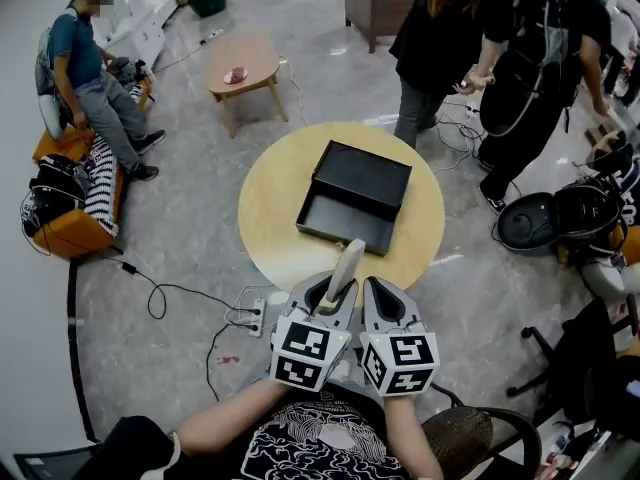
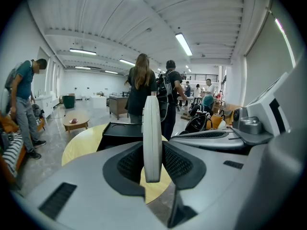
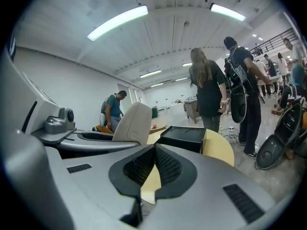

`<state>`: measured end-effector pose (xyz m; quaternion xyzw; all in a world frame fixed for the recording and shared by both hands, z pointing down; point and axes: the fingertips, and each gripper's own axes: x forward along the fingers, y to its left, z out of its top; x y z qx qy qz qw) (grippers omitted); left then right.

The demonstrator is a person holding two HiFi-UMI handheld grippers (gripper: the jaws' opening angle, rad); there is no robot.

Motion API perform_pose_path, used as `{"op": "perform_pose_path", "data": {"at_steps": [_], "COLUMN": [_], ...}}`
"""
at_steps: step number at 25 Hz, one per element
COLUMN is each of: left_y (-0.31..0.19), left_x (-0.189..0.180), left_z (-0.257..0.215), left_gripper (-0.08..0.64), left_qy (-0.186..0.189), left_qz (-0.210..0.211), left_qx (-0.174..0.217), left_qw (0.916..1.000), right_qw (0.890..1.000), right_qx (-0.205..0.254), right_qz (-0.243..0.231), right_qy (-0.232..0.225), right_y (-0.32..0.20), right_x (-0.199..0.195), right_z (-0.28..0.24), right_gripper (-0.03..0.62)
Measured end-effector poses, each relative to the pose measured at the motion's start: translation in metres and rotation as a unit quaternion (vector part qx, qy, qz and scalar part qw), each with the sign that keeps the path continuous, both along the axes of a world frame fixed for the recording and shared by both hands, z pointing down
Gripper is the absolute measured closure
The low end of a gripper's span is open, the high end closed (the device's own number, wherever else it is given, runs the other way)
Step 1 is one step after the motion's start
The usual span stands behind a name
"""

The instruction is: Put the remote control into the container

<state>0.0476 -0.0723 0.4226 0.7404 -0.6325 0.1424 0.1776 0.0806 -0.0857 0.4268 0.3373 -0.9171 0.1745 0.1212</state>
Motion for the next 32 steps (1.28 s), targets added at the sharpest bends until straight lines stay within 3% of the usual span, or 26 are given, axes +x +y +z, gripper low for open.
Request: {"op": "perform_pose_path", "data": {"at_steps": [14, 32], "left_y": [-0.042, -0.101], "left_x": [-0.033, -0.084], "left_z": [0.015, 0.024], "left_gripper": [0.449, 0.449], "left_qy": [0.015, 0.006], "left_qz": [0.022, 0.083], "left_qx": [-0.012, -0.024], "left_qw": [0.9996, 0.9962], "right_qw": [1.0, 0.997], "right_qx": [-0.009, -0.013], "right_qz": [0.016, 0.061], "right_qy": [0.02, 0.042], "right_y": [-0.038, -0.09], "right_x": [-0.034, -0.084], "right_z": [0.012, 0.017], "right_gripper": [0.571, 0.571]}}
